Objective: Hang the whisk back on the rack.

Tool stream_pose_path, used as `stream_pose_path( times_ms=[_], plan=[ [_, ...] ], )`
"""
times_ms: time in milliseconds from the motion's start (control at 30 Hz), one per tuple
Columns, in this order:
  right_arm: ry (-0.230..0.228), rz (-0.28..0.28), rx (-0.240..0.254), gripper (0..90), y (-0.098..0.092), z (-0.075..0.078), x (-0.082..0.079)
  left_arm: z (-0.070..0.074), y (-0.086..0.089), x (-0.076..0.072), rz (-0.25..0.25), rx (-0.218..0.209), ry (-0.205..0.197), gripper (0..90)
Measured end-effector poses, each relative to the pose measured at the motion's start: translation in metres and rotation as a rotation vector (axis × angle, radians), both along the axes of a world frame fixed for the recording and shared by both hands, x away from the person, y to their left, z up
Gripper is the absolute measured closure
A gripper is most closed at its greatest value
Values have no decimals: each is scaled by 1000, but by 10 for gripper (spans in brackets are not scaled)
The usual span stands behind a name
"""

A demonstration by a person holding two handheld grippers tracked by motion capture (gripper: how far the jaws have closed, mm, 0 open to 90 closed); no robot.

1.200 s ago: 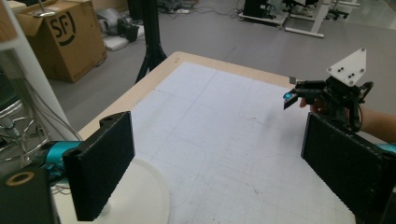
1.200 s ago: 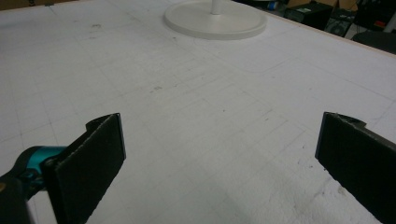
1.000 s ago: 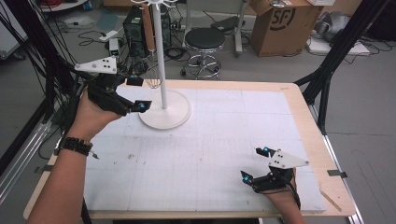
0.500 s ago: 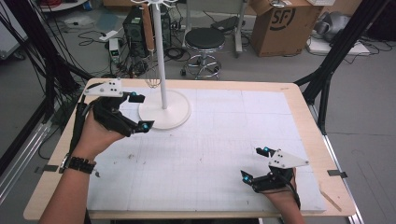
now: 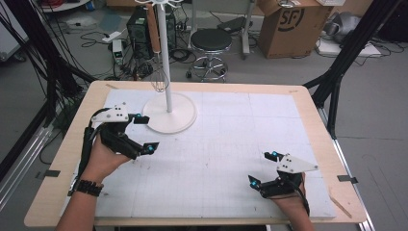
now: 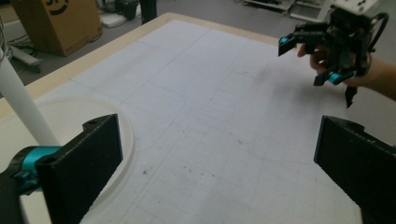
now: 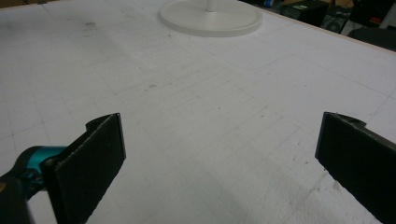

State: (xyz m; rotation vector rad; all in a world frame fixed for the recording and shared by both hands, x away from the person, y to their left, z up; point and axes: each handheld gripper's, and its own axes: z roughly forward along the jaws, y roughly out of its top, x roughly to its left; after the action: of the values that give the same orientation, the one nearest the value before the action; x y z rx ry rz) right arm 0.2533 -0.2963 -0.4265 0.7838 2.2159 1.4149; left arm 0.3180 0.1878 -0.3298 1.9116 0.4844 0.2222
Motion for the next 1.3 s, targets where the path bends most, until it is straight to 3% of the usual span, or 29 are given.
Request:
stream_pose_path(
  times_ms=[67,333,567,700,767,1300],
  plan=[
    [5,-3,2,5,1,0,0,-4,-1,-3,-2,-12,-2,16],
    [0,0,-3,5,0,-1,-1,-25,-6,-13,34,40,-18,16],
    [3,-8,9,5,-1,0,2,-37,-7,-22,50,21,-35,16],
    [4,-16,11,5,-2,0,2,-44,-9,-23,51,27,-23,16],
    [4,-18,14,5,-3,0,2,-46,-11,-23,53,40,-22,16],
    [11,-25,12,5,-5,-1,5,-50,-7,-27,42,17,-20,16]
  ],
)
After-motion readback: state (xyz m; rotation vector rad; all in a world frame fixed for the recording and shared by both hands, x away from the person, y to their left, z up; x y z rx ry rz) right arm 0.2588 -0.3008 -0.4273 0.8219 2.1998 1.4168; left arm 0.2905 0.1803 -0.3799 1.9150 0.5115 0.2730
